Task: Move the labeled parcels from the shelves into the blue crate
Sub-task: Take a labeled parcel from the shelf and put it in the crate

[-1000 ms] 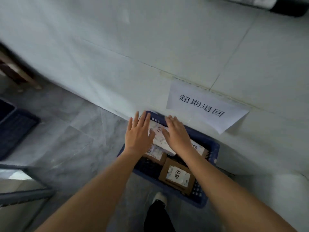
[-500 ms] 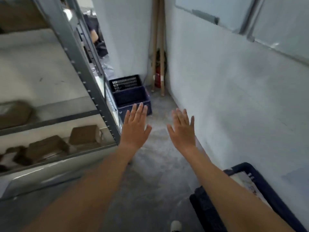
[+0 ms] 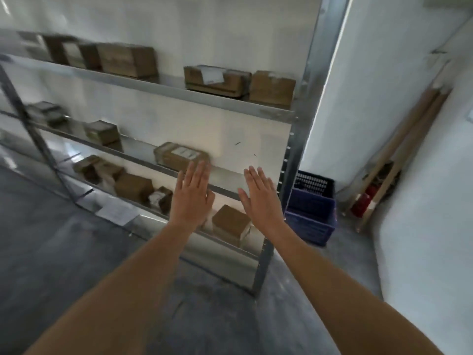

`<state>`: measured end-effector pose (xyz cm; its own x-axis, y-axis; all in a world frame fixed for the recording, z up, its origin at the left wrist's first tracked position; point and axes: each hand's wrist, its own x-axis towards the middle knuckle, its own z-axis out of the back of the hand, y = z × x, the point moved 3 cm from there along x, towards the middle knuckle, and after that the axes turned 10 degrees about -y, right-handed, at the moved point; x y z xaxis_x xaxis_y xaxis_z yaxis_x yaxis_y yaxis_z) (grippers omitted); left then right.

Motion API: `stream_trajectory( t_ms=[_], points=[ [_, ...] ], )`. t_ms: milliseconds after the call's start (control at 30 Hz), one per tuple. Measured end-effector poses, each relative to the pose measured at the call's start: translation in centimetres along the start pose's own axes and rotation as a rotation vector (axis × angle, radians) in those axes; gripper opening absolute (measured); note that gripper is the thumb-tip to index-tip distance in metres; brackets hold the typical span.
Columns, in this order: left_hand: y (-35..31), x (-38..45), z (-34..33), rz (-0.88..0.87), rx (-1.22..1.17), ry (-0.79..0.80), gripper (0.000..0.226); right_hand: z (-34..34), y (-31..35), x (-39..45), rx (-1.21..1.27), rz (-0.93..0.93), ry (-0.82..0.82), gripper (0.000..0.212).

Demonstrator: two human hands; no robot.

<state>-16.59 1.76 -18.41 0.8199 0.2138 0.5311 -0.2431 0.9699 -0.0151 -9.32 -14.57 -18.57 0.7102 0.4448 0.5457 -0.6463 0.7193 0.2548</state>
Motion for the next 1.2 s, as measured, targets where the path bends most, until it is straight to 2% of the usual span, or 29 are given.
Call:
stream_trajectory(
  t_ms=[200,500,600,833,1000,1200],
  points=[
    [12.1,-0.8,0.7,0.172,0.098,-0.015,0.068,-6.6,9.2,5.2,0.066,0.122,0.072,0.06],
    [28.7,0.6,-0.7,0.266,0.153,-0.01,0.064,-17.4,22.2,11.1,0.145,0.134,0.136,0.061],
    [33.2,1.3,-1.7,0.259,0.156,0.02,0.061,-20.7,25.2,12.8,0.155,0.13,0.166,0.061],
    [41.2,3.6,-4.8,0.381,0.065,0.009,0.06,-28.4,31.3,18.1,0.15,0.183,0.242,0.06],
    [47.7,7.3,-8.0,0.404,0.107,0.04,0.07,-34.4,35.4,23.5,0.092,0.284,0.222,0.066],
    [56.3,12.6,-11.2,0.45,0.17,0.046,0.076,-41.6,39.6,32.3,0.077,0.291,0.25,0.064]
  ],
)
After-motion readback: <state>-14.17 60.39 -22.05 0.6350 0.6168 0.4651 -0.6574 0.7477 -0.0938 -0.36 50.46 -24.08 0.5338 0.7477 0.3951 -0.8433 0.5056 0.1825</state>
